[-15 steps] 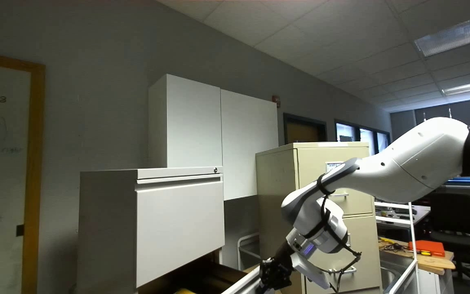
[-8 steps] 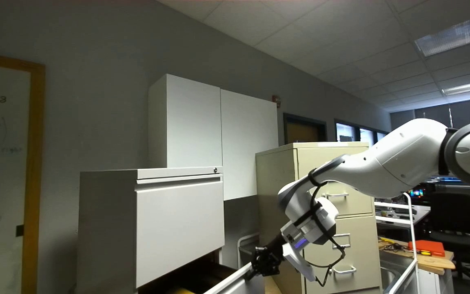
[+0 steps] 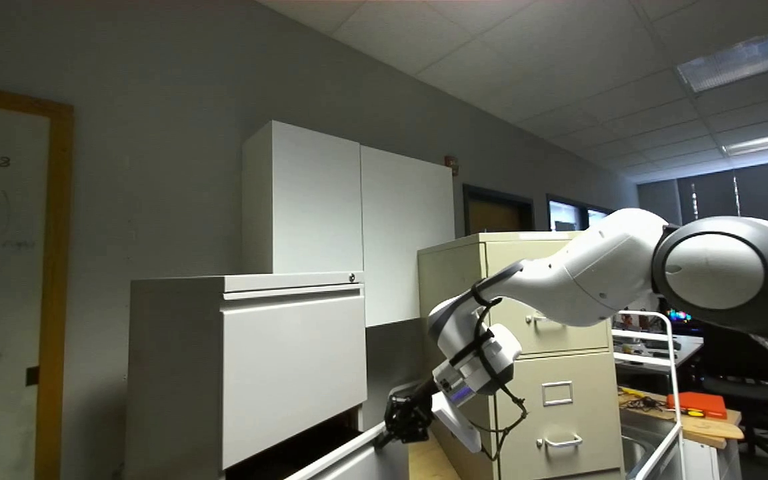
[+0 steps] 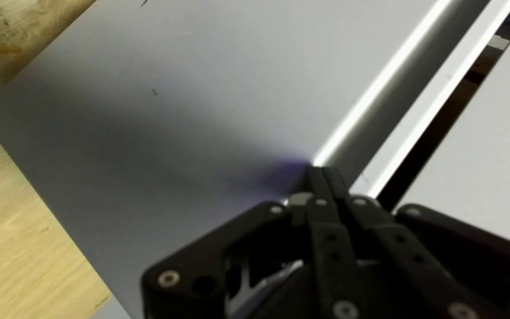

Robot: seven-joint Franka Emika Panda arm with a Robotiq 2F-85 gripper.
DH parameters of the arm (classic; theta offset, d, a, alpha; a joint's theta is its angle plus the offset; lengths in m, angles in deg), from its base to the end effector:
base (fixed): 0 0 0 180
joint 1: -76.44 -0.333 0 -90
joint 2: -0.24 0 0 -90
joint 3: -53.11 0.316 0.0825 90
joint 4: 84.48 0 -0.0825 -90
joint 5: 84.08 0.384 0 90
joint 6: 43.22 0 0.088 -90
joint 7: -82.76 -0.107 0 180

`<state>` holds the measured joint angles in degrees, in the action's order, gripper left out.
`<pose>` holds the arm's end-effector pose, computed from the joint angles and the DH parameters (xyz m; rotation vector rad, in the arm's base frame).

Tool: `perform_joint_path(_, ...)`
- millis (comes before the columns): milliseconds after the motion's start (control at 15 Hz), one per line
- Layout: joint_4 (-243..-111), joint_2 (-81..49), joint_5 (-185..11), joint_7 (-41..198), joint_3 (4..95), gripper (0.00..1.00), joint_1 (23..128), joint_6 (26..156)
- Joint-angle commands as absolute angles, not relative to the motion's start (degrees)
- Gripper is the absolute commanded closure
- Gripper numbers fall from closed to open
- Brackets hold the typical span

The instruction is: Close the bottom drawer of the white file cabinet

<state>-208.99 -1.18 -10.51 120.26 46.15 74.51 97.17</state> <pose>0.5596 -0.0486 0.4070 -2.2533 0.4383 -0.6482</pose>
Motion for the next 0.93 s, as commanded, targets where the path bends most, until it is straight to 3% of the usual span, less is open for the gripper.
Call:
perform_joint_path(0,-196.8,-6.8,-11.3,118.9,48.8,0.97,75.7,96.7)
perform_joint_path(867,-170.0,-26.2,-30.9,106.8,53.7,0.98,77.6,92.8)
